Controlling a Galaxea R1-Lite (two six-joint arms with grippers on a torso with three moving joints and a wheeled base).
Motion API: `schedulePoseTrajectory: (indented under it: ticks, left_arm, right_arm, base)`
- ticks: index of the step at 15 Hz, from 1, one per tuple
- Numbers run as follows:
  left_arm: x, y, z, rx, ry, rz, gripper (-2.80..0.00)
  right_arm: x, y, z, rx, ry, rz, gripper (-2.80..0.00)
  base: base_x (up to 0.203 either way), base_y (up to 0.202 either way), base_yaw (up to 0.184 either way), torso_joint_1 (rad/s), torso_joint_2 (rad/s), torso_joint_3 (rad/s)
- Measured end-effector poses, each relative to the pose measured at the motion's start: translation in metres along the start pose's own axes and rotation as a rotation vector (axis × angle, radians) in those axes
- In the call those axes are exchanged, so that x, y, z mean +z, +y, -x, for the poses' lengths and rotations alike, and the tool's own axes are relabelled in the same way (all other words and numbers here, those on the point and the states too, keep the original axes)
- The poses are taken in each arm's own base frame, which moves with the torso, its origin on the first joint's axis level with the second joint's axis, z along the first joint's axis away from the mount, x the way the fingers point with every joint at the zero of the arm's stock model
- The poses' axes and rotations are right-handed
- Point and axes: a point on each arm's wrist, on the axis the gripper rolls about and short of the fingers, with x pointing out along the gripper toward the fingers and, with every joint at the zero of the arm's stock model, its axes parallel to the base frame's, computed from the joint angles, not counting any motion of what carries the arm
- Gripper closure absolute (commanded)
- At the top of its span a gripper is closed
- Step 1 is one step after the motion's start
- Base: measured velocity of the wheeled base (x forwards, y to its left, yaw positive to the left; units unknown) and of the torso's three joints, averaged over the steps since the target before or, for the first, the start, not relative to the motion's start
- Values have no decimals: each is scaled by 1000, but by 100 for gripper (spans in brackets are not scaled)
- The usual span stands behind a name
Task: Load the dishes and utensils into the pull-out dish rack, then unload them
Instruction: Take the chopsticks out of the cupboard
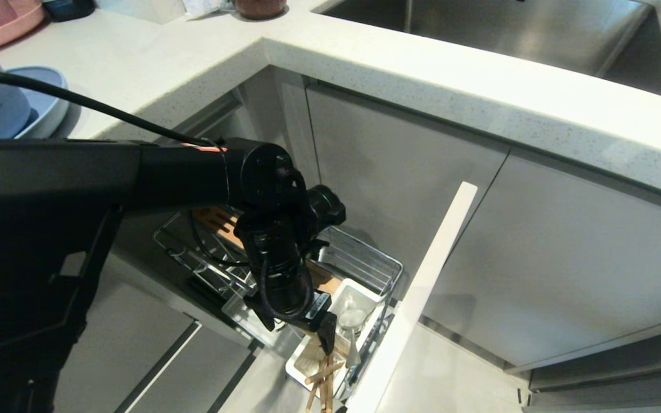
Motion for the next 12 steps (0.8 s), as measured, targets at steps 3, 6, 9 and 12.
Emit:
schedulePoseTrajectory:
  ticks: [3,6,9,12]
  left_arm:
    - [-1,-1,2,-3,-8,3,-280]
    - [-7,-1,13,-5,-29,14,-280]
    - [-19,0,30,-6,-38,12,-280]
    - [-23,0,36,-10,-45,1,-280]
  right_arm:
    - [0,0,0,0,0,0,0]
    - [0,0,0,0,0,0,0]
    - [0,0,0,0,0,0,0]
    - [0,0,0,0,0,0,0]
  base:
    - [0,0,0,0,0,0]
    - [0,0,0,0,0,0]
    - [0,0,0,0,0,0]
    - [0,0,0,0,0,0]
